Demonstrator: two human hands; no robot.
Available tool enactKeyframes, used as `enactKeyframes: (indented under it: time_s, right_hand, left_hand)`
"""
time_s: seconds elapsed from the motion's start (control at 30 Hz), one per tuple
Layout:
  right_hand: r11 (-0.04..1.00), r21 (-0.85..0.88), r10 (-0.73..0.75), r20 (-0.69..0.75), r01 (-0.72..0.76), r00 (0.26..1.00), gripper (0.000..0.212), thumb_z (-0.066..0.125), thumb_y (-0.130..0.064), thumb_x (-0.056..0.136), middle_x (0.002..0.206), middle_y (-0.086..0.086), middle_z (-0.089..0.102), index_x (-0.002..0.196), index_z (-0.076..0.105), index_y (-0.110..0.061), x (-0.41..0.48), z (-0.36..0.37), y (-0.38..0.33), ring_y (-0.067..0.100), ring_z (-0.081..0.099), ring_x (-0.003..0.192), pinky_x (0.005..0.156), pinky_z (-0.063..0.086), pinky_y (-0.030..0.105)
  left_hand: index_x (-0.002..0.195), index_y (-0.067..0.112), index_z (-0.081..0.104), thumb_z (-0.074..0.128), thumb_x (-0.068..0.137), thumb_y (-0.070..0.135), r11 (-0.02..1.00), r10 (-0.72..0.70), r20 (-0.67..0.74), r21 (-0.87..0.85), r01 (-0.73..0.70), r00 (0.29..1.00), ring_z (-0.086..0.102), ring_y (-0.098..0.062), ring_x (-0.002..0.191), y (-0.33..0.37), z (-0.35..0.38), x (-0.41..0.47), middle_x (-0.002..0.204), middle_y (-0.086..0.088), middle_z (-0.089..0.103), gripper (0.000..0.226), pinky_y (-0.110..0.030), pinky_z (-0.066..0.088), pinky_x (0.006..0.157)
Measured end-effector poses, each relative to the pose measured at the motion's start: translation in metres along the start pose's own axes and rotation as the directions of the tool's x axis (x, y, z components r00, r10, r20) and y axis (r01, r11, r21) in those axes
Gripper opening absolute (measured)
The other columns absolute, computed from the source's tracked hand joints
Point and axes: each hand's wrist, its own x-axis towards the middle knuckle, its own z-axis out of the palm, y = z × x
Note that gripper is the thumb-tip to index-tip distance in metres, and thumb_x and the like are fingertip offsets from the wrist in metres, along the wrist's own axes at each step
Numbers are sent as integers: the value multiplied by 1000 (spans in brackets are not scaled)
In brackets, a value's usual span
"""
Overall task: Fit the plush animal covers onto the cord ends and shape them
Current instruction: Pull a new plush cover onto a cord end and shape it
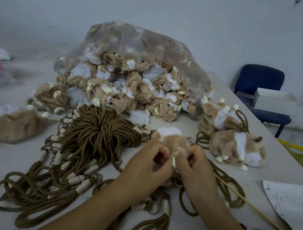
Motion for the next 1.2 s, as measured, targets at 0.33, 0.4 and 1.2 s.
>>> enactKeyframes:
  time_s: [0.33, 0.4, 1.2]
  right_hand:
    - [997, 67, 31, 108, -38, 994, 21, 64, -29, 83, 63, -6, 50, 82, 53, -11, -4, -5, -11, 9, 43, 58, 53, 38, 26]
    - [994, 90, 44, 135, -56, 990, 20, 62, -25, 86, 65, -2, 50, 84, 52, -7, -4, -5, -11, 11, 44, 59, 54, 39, 27]
    - [1000, -7, 5, 56, -4, 998, 23, 66, -33, 84, 59, -9, 48, 77, 50, -17, 0, -5, -5, 7, 42, 55, 50, 37, 25]
  left_hand:
    - [79, 33, 55, 65, 88, 47, 969, -182, 101, -148, 195, 978, 56, -15, 70, -1, -7, 0, 74, 8, 59, 19, -36, 52, 67]
    - [76, 30, 49, 60, 88, 51, 994, -101, 20, -39, 102, 995, 51, -8, 66, 0, -4, -1, 75, 13, 54, 26, -21, 46, 61]
    - [85, 25, 59, 72, 84, 24, 891, -245, 130, -361, 276, 961, 65, -15, 78, 1, -4, 1, 77, 7, 66, 13, -31, 53, 71]
